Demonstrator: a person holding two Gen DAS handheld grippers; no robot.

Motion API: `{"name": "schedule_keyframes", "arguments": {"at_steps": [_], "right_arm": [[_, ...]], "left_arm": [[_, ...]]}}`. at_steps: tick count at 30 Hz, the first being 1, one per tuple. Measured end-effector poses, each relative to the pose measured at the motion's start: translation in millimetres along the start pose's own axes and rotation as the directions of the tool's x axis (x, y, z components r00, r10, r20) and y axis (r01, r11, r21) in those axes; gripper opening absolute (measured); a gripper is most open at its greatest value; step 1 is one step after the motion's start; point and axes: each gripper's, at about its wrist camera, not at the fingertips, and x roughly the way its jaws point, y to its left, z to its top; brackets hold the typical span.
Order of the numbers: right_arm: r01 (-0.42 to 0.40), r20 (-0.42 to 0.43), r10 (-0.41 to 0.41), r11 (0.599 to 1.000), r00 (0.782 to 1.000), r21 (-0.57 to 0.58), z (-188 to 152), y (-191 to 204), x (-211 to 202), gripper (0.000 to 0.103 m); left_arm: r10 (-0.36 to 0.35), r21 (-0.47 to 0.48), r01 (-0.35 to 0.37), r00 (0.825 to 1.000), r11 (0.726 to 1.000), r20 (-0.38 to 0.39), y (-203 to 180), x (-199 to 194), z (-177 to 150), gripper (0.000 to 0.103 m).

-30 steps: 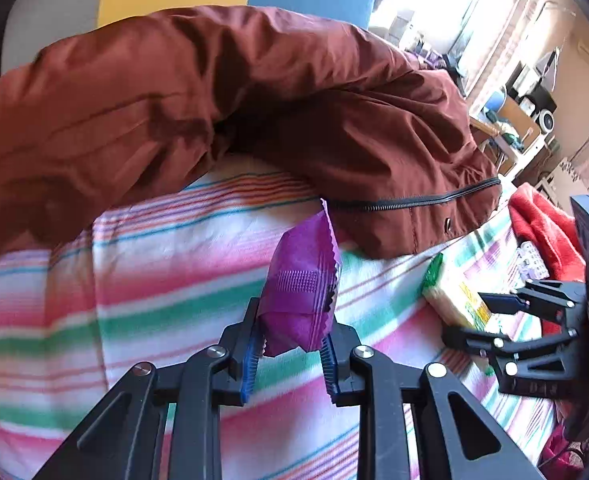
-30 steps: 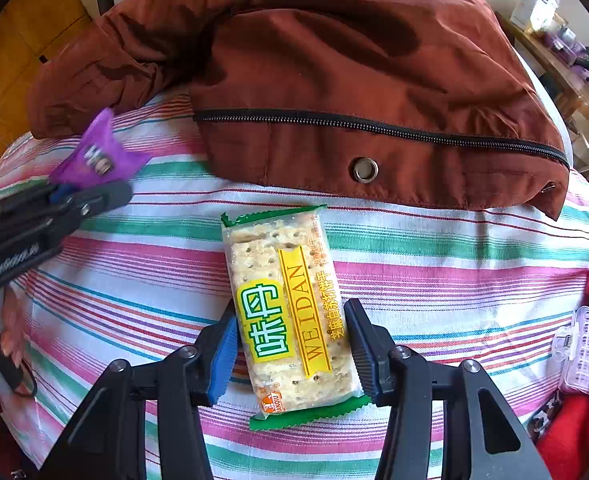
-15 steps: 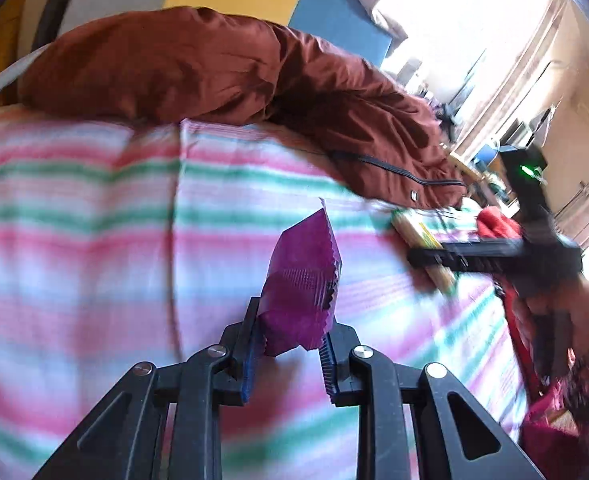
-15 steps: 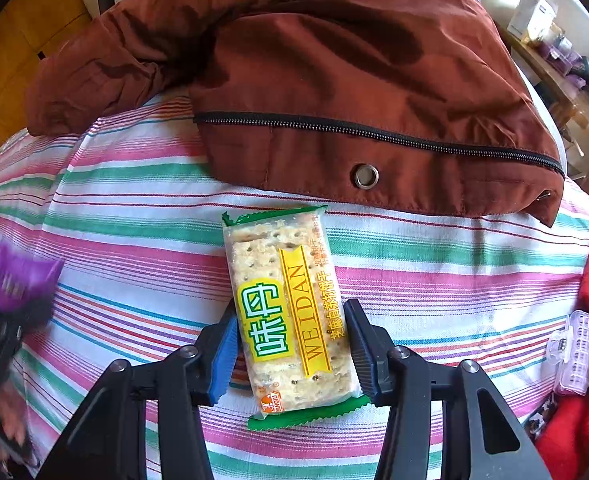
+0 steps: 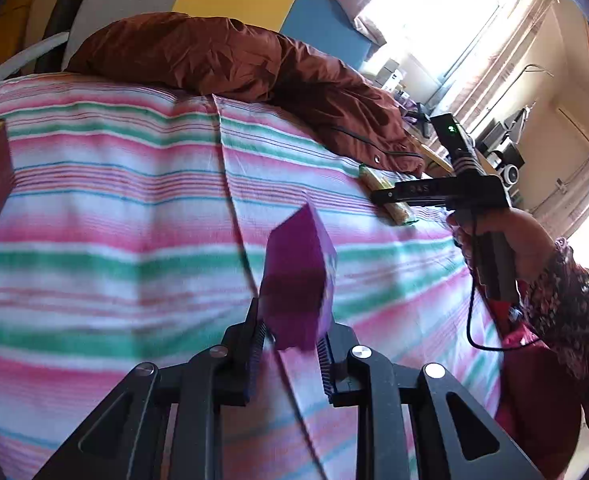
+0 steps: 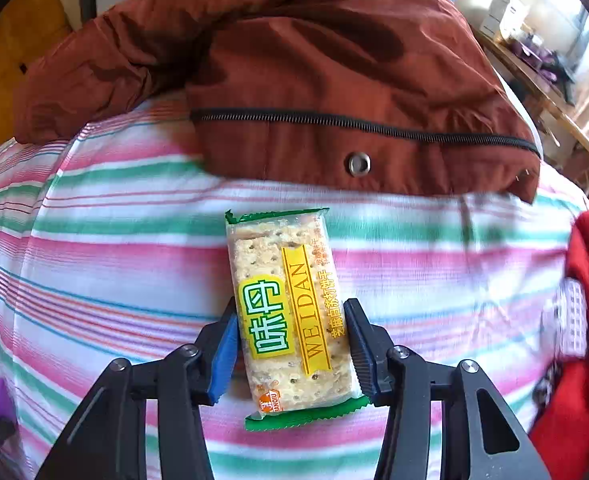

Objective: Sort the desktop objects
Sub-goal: 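Carry cracker packet and purple packet over to the gold tray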

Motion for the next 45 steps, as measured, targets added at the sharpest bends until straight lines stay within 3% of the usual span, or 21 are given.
{"name": "schedule_keyframes", "arguments": {"at_steps": [5, 10, 16, 25, 32, 39, 45], "right_arm": [[-0.015, -0.03, 0.016, 0.999, 0.999, 0.041, -33.0, 14.0, -14.0, 0.05], [-0.106, -0.039, 0.109, 0.992, 0.993, 0.065, -62.1, 43.0, -32.8, 0.05], [-0.238, -0.009, 0.238, 0.971, 0.971, 0.041, -87.9, 99.3, -73.1, 0.05], [-0.441, 0.016, 0.443, 0.894, 0.896, -0.073, -116.2, 214.8, -122.0, 0.05], [-0.615, 0.012, 0.621, 0.778, 0.784, -0.127, -133.2, 308.1, -151.6, 0.05], [-0.667, -0.036, 0.676, 0.716, 0.736, -0.204, -152.8, 387.8, -163.4, 0.05], [-0.684, -0.087, 0.687, 0.688, 0.721, -0.242, -160.2, 427.1, -151.5, 0.05]], "left_arm": [[-0.04, 0.005, 0.04, 0.999, 0.999, 0.003, 0.5, -27.3, -11.9, 0.023], [-0.071, 0.056, 0.069, 0.997, 0.996, 0.031, -4.5, -64.5, -24.1, 0.023], [-0.085, 0.071, 0.08, 0.994, 0.994, 0.072, 5.7, -109.2, -39.6, 0.023], [-0.046, 0.021, 0.043, 0.984, 0.999, 0.175, 48.9, -181.5, -54.0, 0.023], [0.068, -0.083, -0.051, 0.973, 0.995, 0.219, 107.8, -228.3, -66.2, 0.023], [0.174, -0.19, -0.135, 0.963, 0.972, 0.204, 167.0, -248.2, -74.1, 0.023], [0.239, -0.217, -0.195, 0.95, 0.957, 0.202, 190.1, -258.7, -80.7, 0.024]]}}
